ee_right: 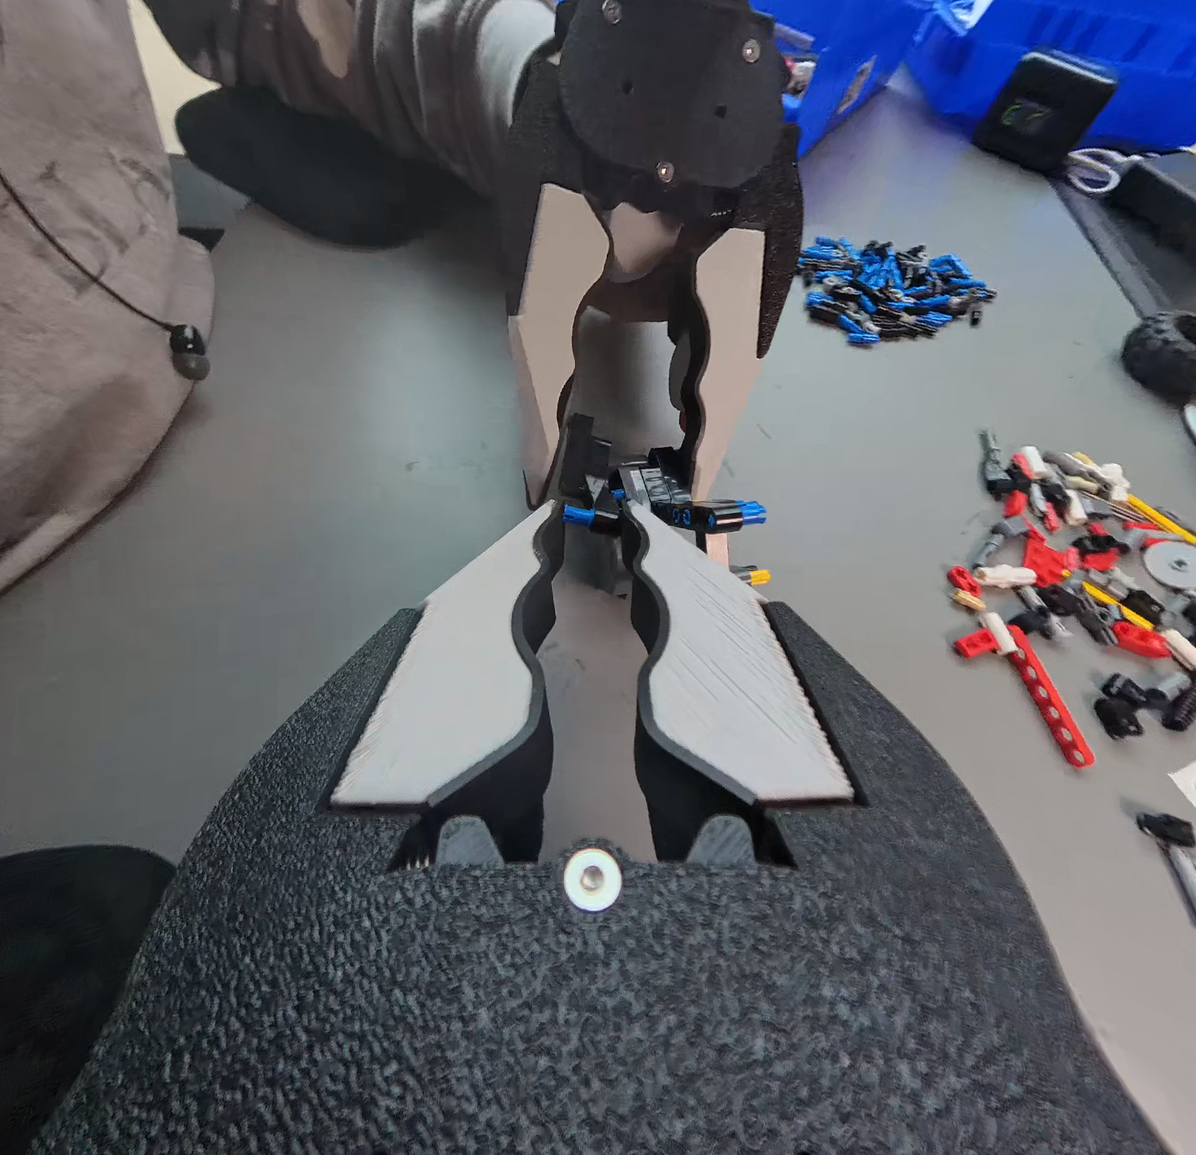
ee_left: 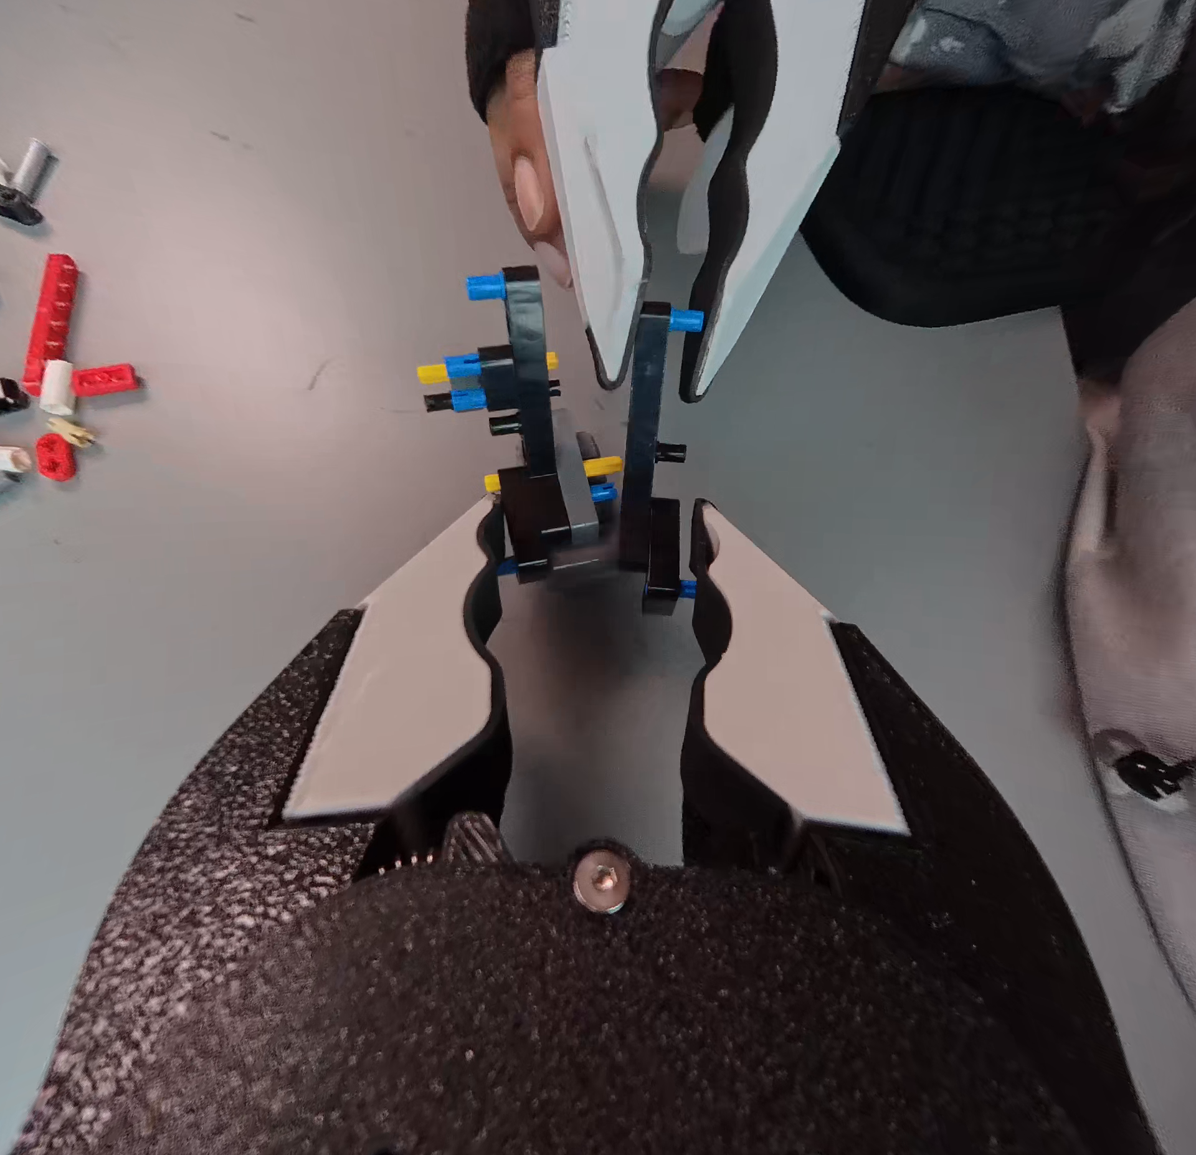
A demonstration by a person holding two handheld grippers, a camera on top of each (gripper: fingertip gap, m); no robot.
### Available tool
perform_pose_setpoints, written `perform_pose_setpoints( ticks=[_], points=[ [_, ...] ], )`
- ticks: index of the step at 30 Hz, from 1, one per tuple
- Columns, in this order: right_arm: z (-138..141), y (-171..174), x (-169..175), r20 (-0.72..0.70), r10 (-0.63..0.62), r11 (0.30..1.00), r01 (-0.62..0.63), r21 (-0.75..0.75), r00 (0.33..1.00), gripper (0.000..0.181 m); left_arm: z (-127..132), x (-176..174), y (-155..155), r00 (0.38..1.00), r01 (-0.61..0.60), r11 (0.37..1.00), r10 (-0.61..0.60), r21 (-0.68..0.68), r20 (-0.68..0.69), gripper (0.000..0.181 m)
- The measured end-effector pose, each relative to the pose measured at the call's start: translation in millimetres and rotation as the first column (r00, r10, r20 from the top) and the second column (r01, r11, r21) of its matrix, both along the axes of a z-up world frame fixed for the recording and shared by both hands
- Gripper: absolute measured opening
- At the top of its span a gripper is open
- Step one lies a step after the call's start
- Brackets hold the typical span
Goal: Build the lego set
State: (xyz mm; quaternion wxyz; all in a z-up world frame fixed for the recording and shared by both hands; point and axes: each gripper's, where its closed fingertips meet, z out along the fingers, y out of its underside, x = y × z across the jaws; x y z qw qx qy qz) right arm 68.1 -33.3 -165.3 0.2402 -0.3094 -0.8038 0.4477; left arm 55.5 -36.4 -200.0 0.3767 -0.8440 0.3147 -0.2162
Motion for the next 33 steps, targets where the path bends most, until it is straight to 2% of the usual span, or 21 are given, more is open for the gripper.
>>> perform_pose_setpoints(
  ticks=[3, 5, 10, 13, 15, 19, 21, 22, 24, 26, 27, 28, 30, 33],
  points=[
    [-4, -26, 12, 0.056, 0.154, 0.986, -0.157, 0.061, 0.986, 0.017, 10, 9, -30, 0.998, 0.010, 0.999, -0.007, -0.053, 0.065, 0.069],
    [2, -42, 17, 0.062, 0.227, 0.971, -0.231, 0.068, 0.972, 0.017, 22, 6, -41, 0.997, -0.004, 1.000, 0.006, -0.023, 0.080, 0.070],
    [12, -62, 15, 0.029, 0.310, 0.938, -0.311, 0.156, 0.950, 0.017, 37, 3, -60, 0.993, -0.009, 1.000, 0.010, -0.012, 0.115, 0.071],
    [18, -74, 19, -0.003, 0.348, 0.916, -0.339, 0.216, 0.938, 0.017, 55, 19, -82, 0.967, 0.103, 0.994, -0.093, -0.031, 0.235, 0.056],
    [23, -80, 25, -0.015, 0.377, 0.893, -0.359, 0.271, 0.926, 0.017, 59, 30, -93, 0.935, 0.185, 0.978, -0.147, -0.091, 0.323, 0.048],
    [30, -87, 41, 0.022, 0.441, 0.819, -0.412, 0.399, 0.897, 0.018, 62, 56, -96, 0.850, 0.297, 0.936, -0.169, -0.189, 0.499, 0.012],
    [34, -87, 46, 0.037, 0.442, 0.797, -0.411, 0.443, 0.896, 0.019, 58, 65, -90, 0.849, 0.301, 0.938, -0.180, -0.174, 0.496, 0.011],
    [38, -84, 45, 0.027, 0.412, 0.810, -0.380, 0.447, 0.911, 0.019, 59, 67, -86, 0.847, 0.292, 0.944, -0.180, -0.156, 0.500, 0.009],
    [50, -65, 32, -0.047, 0.257, 0.885, -0.215, 0.412, 0.965, 0.020, 68, 65, -73, 0.817, 0.236, 0.965, -0.133, -0.114, 0.561, 0.008],
    [63, -42, 22, -0.082, 0.030, 0.977, -0.012, 0.211, 0.996, 0.035, 78, 52, -55, 0.768, 0.122, 0.987, -0.028, -0.104, 0.640, 0.008],
    [68, -34, 21, -0.073, -0.078, 0.995, 0.083, 0.060, 0.994, 0.037, 82, 43, -47, 0.741, 0.068, 0.992, 0.019, -0.103, 0.672, 0.008],
    [69, -27, 19, -0.063, -0.180, 0.981, 0.175, -0.081, 0.982, 0.033, 85, 34, -41, 0.715, 0.022, 0.995, 0.055, -0.101, 0.696, 0.007],
    [60, -17, 15, -0.040, -0.336, 0.914, 0.316, -0.253, 0.941, 0.023, 91, 22, -33, 0.671, -0.026, 0.994, 0.094, -0.103, 0.735, 0.007],
    [47, -25, 11, 0.029, -0.401, 0.839, 0.379, -0.390, 0.916, 0.018, 95, 20, -24, 0.657, -0.037, 0.994, 0.100, -0.101, 0.747, 0.007]
  ],
)
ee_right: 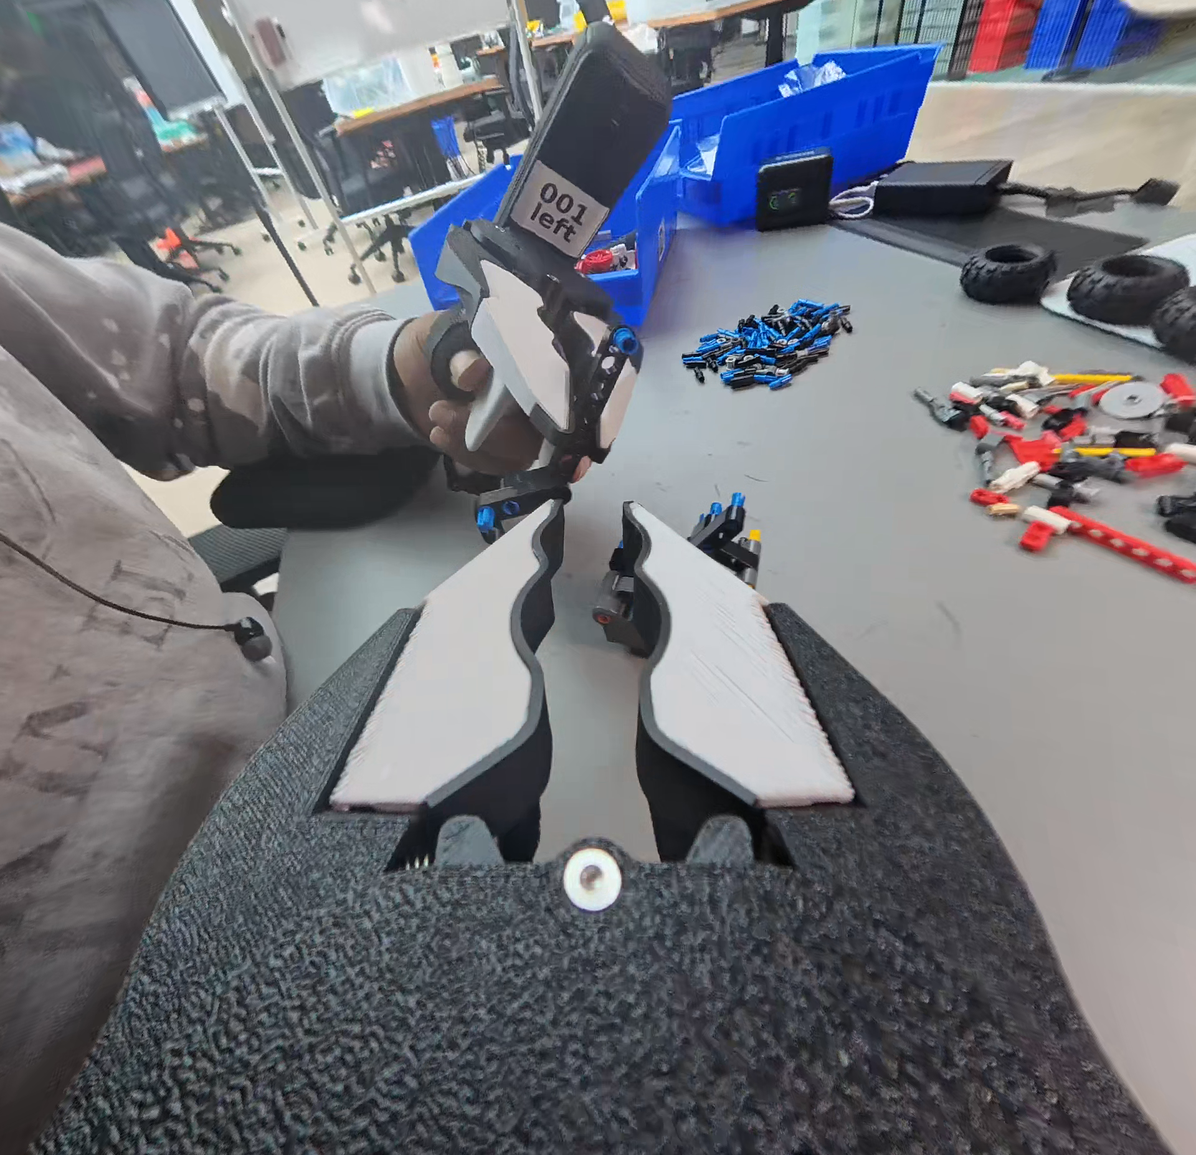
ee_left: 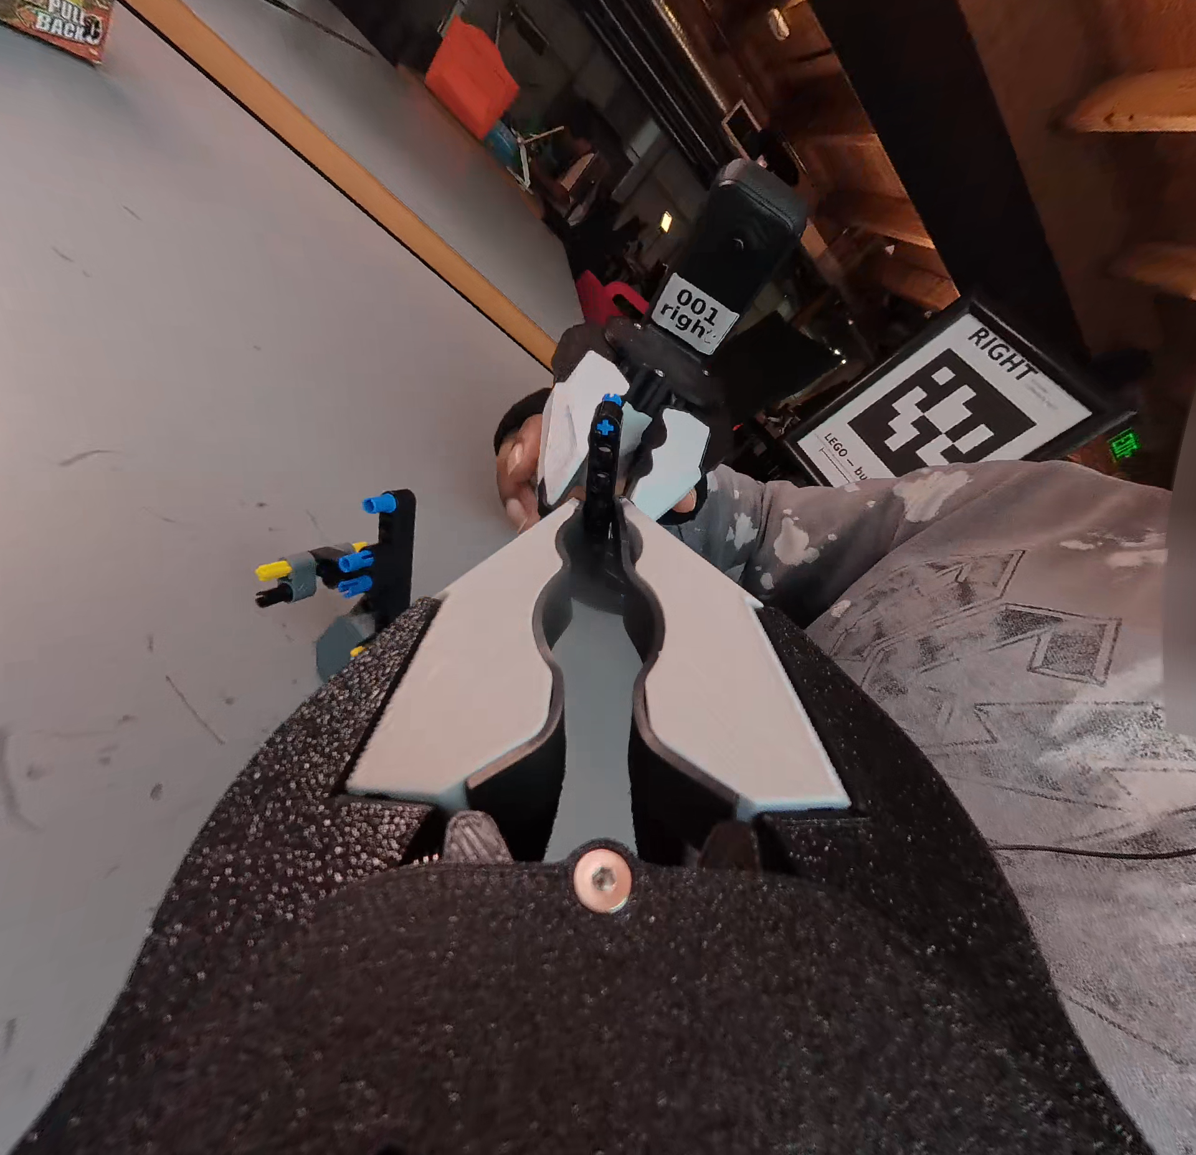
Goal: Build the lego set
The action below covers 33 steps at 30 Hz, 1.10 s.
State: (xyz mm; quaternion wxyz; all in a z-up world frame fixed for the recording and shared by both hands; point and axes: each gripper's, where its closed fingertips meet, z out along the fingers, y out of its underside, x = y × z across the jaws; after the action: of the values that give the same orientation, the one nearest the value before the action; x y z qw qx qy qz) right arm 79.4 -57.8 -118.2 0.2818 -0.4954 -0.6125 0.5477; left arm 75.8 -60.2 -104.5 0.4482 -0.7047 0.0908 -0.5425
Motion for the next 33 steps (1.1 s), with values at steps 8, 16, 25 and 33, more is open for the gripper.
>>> perform_pose_setpoints(
  ticks=[8, 16, 25, 33],
  points=[
    [4, -8, -1, 0.045, 0.083, 0.968, -0.070, -0.241, 0.996, 0.013, 9, 10, 8, 0.996, 0.016, 0.996, -0.007, 0.087, -0.094, 0.006],
    [13, -8, -4, -0.021, 0.130, 0.929, -0.130, -0.347, 0.991, 0.012, 16, 14, 6, 0.999, 0.018, 0.981, -0.008, 0.193, -0.054, 0.006],
    [17, -13, -4, -0.044, 0.219, 0.895, -0.219, -0.390, 0.975, 0.013, 21, 16, 10, 0.998, 0.027, 0.956, -0.010, 0.292, -0.061, 0.006],
    [6, -6, -8, -0.005, 0.197, 0.890, -0.181, -0.419, 0.980, 0.009, 8, 10, 13, 0.992, 0.010, 0.970, 0.020, 0.242, -0.123, 0.016]
  ],
)
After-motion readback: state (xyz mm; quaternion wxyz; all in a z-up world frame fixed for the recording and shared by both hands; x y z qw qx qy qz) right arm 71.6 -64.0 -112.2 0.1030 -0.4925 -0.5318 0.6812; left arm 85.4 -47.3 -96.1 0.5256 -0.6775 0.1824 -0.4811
